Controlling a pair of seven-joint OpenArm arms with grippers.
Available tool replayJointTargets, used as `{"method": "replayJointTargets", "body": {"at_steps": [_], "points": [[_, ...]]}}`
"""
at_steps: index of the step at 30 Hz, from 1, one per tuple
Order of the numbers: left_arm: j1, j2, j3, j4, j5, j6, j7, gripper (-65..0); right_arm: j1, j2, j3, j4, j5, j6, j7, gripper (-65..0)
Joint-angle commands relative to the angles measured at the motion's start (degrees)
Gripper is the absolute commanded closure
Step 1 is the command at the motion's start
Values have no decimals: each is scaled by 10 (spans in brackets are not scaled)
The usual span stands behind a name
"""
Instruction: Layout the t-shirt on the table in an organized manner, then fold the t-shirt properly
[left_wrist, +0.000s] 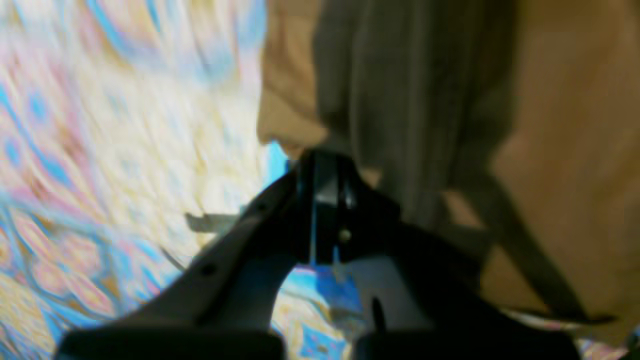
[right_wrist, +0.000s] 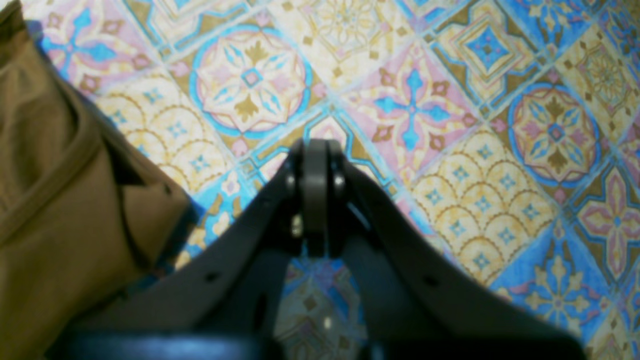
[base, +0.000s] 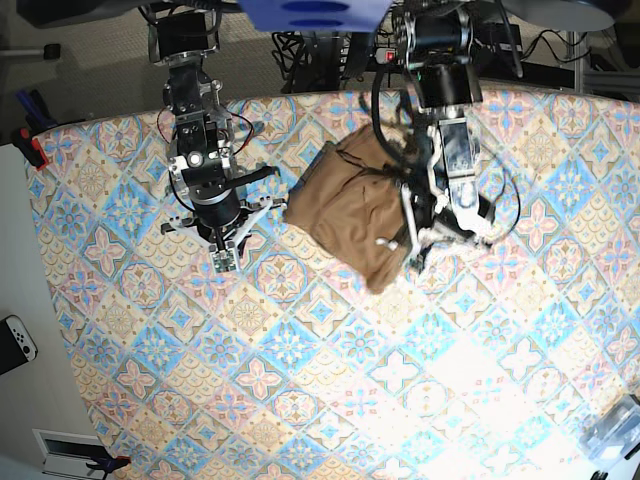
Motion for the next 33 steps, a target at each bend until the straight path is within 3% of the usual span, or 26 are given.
{"method": "replayJointTargets", "body": {"at_steps": [1,6,8,12,18,24,28,33], "points": [[-26,11,3,0,-2,3,-6,0,7,0,3,14,-2,-1,13,0],[-101,28,3,-92,-3,3,-9,0,7,0,4,13,-2,-1,13,0],[-118,28,3,-132,-3,3,-37,0,7,0,4,13,-2,-1,13,0],[-122,28,7,-175,-2,3,-99,0,7,0,4,14,-2,-1,13,0],[-114,28,39,-172,-2,3,-106,0,7,0,5,14,-2,-1,13,0],[-33,28,39,32,1,3,-113,0,1,0,6,31,-2,-1,56,0],[60,3,38,178,2,3,-178,0,-43,0,27,37,-2,-1,104,0],[150,-5,-27,228,-1,3,-270,0,-78,0,43,37,-2,-1,142,0]]}}
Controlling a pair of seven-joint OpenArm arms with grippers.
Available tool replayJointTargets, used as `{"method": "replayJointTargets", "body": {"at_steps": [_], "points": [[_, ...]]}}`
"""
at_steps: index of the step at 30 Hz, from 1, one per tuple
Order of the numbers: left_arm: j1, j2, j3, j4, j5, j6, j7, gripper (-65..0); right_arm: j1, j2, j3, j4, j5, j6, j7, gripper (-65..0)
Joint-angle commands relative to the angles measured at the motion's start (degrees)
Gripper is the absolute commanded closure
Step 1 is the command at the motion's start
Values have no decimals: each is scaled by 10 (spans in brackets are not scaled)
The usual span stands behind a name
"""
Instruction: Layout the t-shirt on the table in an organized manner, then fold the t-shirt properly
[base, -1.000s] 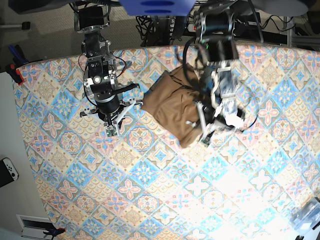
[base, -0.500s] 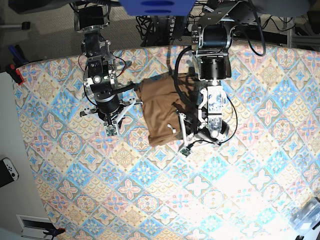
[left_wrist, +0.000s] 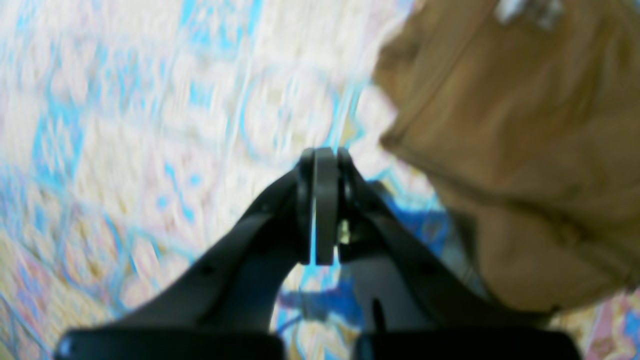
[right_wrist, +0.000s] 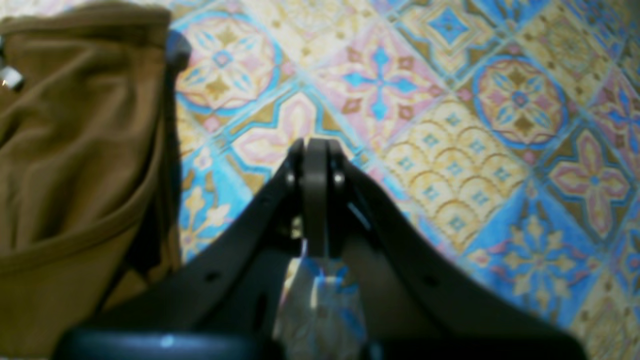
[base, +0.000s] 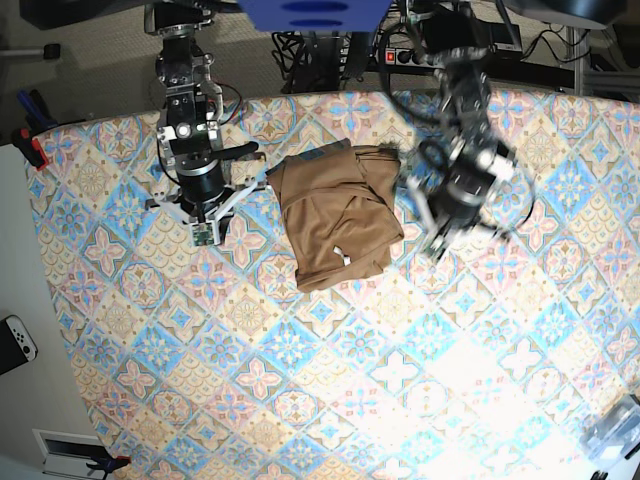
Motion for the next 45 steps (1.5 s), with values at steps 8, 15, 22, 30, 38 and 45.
{"method": "replayJointTargets", "body": {"at_steps": [8,15,22,30,38,45], "points": [[120,13,-87,14,-11,2,-239,0,-90,-3,73,16,-1,0,105,0],[178,33,-132,12,-57,2,-311,0,-161,-14,101,16,-1,0,190,0],[236,33,-133,12,-87,2,-312,0,-186,-50,145,26,-1,-1,283,0],[301,33,-135,12,-87,2,-312,0,-280,-90,193,23,-1,-1,388,0],[352,27,-136,-31,-87,2,-313,0,-356,-109,202,20,1,-1,446,0],[364,26,-137,-143,-79,2,-424,0,-381,-110,208,-60,1,-1,489,0]]}}
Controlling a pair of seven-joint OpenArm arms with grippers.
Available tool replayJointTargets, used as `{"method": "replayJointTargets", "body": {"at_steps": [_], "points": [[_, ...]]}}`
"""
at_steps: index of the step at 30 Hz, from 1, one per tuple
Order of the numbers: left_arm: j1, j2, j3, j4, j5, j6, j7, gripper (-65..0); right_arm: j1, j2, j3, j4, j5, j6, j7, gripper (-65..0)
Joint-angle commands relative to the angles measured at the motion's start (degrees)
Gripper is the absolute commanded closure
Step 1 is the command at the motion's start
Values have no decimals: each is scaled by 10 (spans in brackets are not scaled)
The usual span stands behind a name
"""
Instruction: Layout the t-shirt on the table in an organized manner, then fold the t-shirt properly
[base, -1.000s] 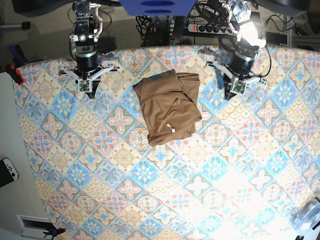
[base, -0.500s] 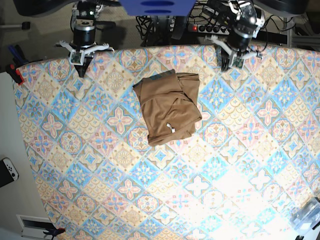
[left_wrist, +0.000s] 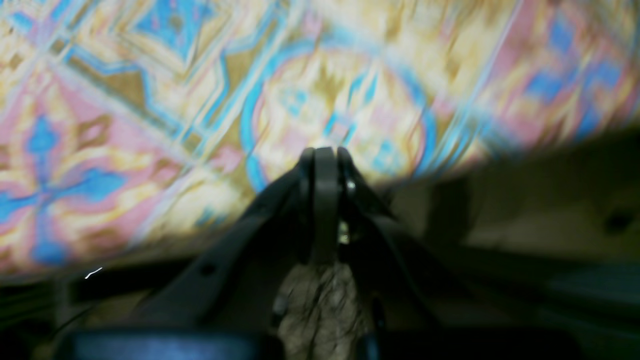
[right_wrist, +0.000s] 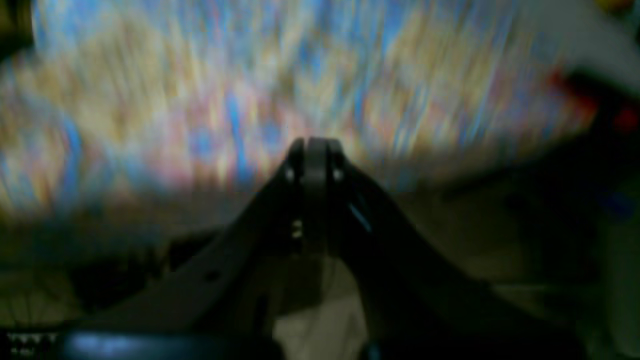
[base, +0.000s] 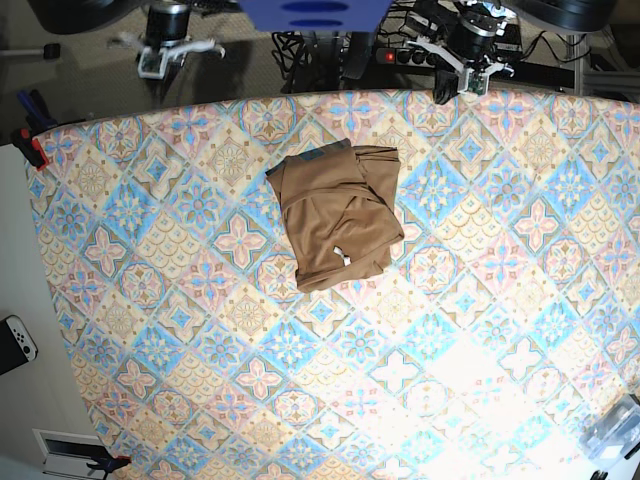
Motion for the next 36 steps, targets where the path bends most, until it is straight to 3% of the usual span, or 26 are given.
{"method": "replayJointTargets", "body": {"at_steps": [1,7,11,16,21,25,32,36], "points": [[16,1,1,-19,25,-3,14,0,-5,0,9,-7,0,0,27,0],[18,4,1,-100,56,-3,-47,0,-5,0,21,-119,0,0,116,0],[39,5,1,-114,61,-3,-68,0,-5,0,26,-174,0,0,142,0],[67,10,1,-112,61,-3,-145,0,-1,0,40,-217,0,0,177,0],[70,10,-1,-111,69,-3,-140,0,-1,0,38,-221,0,0,177,0],[56,10,-32,-134,86,-3,-90,0,-1,0,39,-275,0,0,177,0],[-24,-2,-90,-232,157,-3,-59,0,0,2,39,-394,0,0,177,0],[-76,-11,-139,-292,224,-3,-59,0,71,2,40,-427,0,0,176,0]]}}
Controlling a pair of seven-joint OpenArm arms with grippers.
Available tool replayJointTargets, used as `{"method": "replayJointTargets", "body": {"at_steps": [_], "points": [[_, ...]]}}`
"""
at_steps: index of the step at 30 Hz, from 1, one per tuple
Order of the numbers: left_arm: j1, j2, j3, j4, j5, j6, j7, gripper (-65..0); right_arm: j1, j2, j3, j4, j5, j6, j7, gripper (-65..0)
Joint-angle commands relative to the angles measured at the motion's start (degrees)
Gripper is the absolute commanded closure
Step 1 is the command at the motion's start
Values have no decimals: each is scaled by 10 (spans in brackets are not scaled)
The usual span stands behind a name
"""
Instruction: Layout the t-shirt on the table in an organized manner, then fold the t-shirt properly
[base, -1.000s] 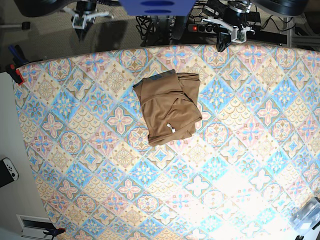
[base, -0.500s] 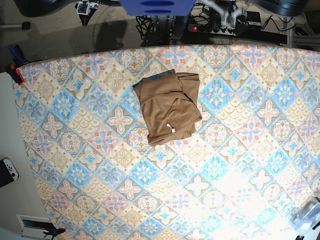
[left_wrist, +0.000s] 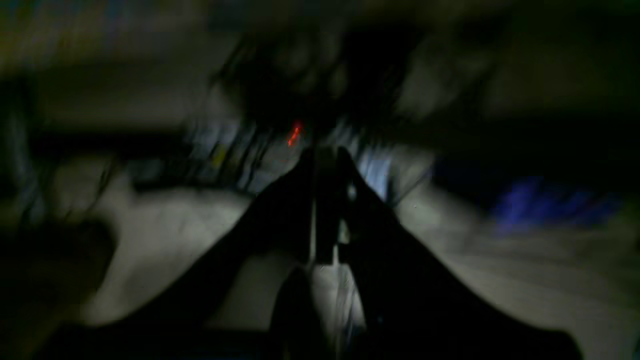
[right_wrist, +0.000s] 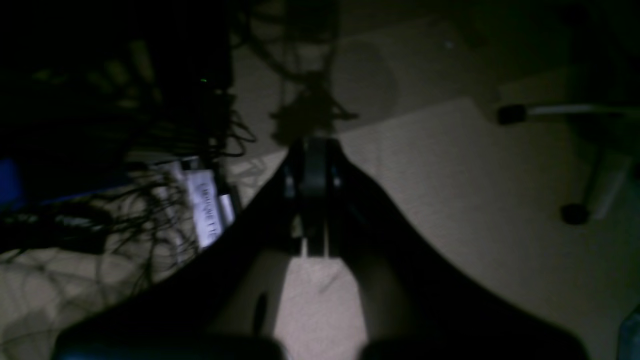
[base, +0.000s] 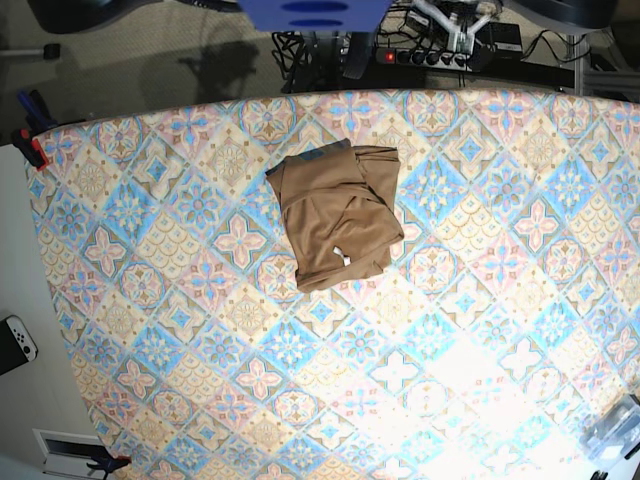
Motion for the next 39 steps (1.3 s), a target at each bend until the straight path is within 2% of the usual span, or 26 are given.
{"method": "replayJointTargets", "body": {"at_steps": [1,5,11,15,20,23,28,32,35,39], "points": [[-12,-2,-10,-11,4,-3,-15,0,30,2,-1,2,-2,3,26,0],[-62,-25,-38,-100,66,-3,-16,0,50,3,-1,-63,-3,3,25,0],[-123,-70,-60,-225,108,-3,-15,0,57,11,-1,-145,-3,3,11,0],[-166,-97,-89,-301,152,-3,-15,0,118,20,-1,-150,-3,3,-47,0],[-210,-124,-113,-363,219,-3,-14,0,147,37,-2,-150,-3,3,-139,0],[-223,-128,-112,-388,270,-3,-14,0,157,47,-1,-151,-3,3,-166,0],[-249,-137,-114,-427,347,-3,-13,0,186,47,-1,-158,-3,3,-254,0],[-284,-146,-114,-479,370,-3,45,0,228,50,-1,-227,-3,4,-294,0],[-303,-165,-114,-516,370,31,57,0,279,84,-1,-313,-3,4,-294,0],[-313,-170,-111,-525,371,101,60,0,352,123,13,-451,-2,4,-270,0]]}}
